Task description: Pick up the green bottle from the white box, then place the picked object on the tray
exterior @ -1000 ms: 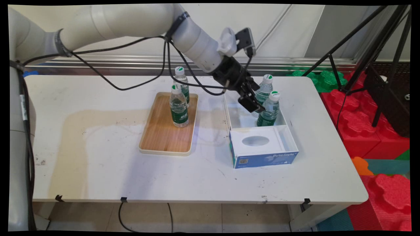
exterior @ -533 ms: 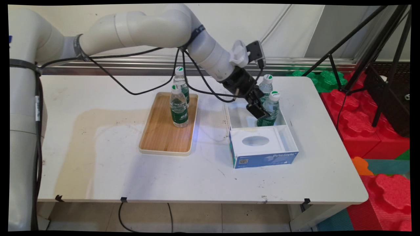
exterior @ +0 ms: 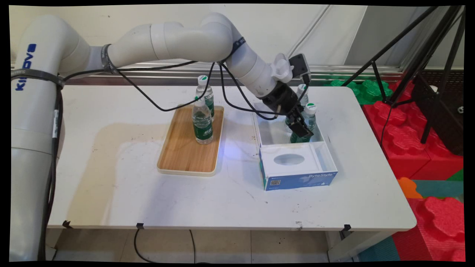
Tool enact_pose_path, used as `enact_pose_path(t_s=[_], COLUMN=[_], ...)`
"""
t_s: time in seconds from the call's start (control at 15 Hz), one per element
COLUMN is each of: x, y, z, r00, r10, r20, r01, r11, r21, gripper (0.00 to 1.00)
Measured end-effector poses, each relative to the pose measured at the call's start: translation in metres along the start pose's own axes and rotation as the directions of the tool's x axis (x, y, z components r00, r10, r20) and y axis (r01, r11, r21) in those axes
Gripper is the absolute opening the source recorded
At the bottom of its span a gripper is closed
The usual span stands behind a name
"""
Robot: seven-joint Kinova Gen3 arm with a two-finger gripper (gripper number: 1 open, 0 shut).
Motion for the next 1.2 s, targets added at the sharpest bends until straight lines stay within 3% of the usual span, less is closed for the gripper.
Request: enact_pose_path(t_s=[0.27,0.33,1.2], x=[0.002,0.002,0.006], y=[-0.001,-0.001,-0.007], z=[0.01,0.012,0.012], r00=[1.0,1.0,1.0], r10=[-0.001,-0.001,-0.013], r20=[0.002,0.002,-0.004], r01=[0.001,0.001,0.013], r11=[1.0,1.0,1.0], r21=[-0.001,-0.001,0.003], gripper=[1.0,0.0,0.0])
